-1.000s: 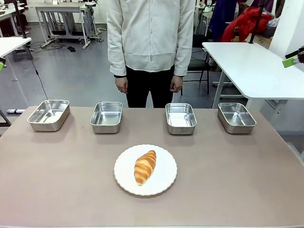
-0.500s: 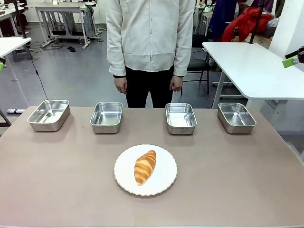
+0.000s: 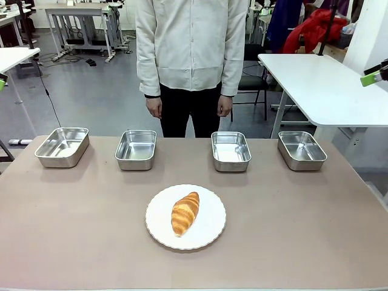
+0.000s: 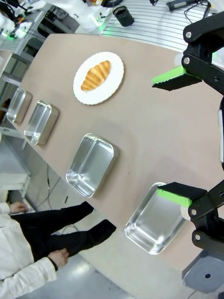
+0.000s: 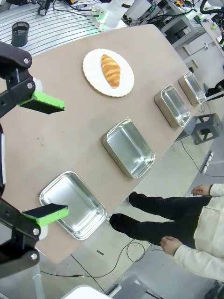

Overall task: Place the bread in the container.
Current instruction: Place the Butter Roll into the Airtight Container indicated by the human.

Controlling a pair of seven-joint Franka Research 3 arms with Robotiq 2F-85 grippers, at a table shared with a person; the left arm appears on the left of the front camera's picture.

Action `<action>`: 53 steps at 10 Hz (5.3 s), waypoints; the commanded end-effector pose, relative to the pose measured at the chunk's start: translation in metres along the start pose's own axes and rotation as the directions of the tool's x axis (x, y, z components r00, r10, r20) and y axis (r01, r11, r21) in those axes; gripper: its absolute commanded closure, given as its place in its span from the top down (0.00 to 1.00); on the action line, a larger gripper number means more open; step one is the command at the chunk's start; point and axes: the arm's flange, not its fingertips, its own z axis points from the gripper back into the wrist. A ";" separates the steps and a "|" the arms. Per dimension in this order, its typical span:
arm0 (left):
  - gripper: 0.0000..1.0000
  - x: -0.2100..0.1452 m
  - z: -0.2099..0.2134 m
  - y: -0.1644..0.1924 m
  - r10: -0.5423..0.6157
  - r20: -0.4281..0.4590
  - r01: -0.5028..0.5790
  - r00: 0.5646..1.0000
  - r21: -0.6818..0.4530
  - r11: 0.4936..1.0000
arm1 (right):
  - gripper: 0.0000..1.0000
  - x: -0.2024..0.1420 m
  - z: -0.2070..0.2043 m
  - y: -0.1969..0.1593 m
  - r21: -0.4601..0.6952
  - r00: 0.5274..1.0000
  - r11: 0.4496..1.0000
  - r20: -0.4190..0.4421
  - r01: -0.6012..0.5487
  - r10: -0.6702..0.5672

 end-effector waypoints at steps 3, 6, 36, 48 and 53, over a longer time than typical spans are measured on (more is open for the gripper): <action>1.00 0.001 0.001 -0.003 -0.015 0.017 0.016 1.000 -0.008 1.000 | 1.00 0.001 -0.002 0.000 0.005 1.000 1.000 0.023 -0.010 0.010; 1.00 0.001 0.001 -0.003 -0.015 0.017 0.016 1.000 -0.008 1.000 | 1.00 0.001 -0.002 0.000 0.005 1.000 1.000 0.023 -0.010 0.010; 1.00 0.001 0.001 -0.003 -0.015 0.017 0.016 1.000 -0.008 1.000 | 1.00 0.001 -0.002 0.000 0.005 1.000 1.000 0.023 -0.010 0.010; 1.00 0.001 0.001 -0.003 -0.015 0.017 0.016 1.000 -0.008 1.000 | 1.00 0.001 -0.002 0.000 0.005 1.000 1.000 0.023 -0.010 0.010; 1.00 0.001 0.001 -0.003 -0.015 0.017 0.016 1.000 -0.008 1.000 | 1.00 0.001 -0.002 0.000 0.005 1.000 1.000 0.023 -0.010 0.010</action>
